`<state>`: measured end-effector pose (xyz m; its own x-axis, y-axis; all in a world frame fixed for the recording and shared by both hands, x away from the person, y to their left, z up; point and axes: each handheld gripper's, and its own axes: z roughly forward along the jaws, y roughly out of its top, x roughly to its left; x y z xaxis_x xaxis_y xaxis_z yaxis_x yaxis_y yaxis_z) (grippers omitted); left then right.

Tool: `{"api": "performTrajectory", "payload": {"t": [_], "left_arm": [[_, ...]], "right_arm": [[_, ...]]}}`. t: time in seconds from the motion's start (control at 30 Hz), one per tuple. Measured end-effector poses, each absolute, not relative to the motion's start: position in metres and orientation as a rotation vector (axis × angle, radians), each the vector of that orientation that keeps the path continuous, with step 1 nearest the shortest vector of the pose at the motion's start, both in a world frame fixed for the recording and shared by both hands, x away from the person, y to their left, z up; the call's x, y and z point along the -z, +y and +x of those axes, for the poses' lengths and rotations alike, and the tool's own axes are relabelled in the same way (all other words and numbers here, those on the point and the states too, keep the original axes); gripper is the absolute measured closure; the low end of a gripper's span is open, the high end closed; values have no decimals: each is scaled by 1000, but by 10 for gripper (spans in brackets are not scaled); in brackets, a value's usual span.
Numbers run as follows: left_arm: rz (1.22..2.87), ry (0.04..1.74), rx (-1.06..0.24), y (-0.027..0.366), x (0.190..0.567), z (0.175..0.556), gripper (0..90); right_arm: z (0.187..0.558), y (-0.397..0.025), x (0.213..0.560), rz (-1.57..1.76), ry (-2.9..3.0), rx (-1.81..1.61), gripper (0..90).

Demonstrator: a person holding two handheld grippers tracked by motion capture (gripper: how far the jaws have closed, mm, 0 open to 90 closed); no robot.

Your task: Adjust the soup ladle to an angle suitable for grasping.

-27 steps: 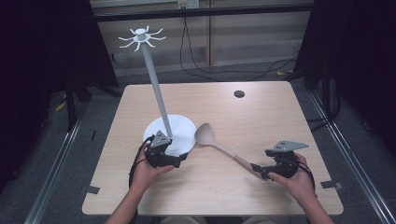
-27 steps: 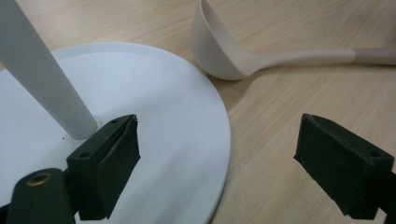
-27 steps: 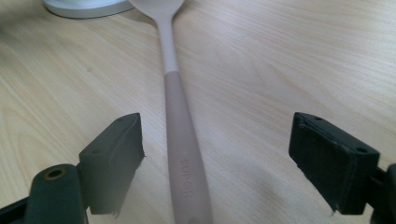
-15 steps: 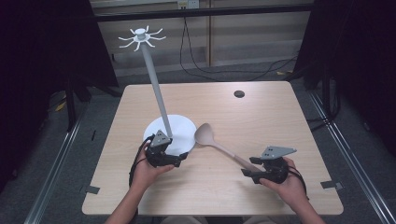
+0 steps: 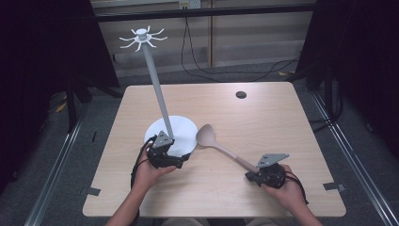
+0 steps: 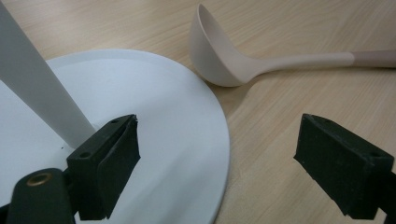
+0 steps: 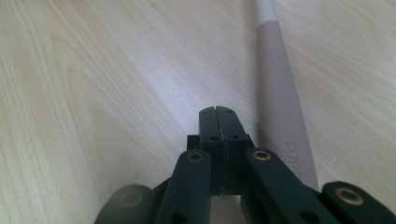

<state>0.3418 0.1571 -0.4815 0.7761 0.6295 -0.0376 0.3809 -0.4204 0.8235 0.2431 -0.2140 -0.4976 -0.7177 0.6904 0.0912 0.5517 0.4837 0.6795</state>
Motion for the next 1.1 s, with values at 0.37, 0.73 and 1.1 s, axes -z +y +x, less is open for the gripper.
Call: {"api": "performTrajectory", "payload": {"t": [0.37, 0.73, 1.1], "left_arm": [[2062, 755, -350, 157, 482, 342, 134], [2056, 760, -352, 157, 481, 342, 133], [2066, 752, -347, 156, 482, 342, 134]], "right_arm": [[248, -236, 498, 1152, 2453, -1002, 900], [262, -255, 501, 1282, 2346, -1017, 900], [288, -266, 502, 1361, 2243, -972, 900]]}}
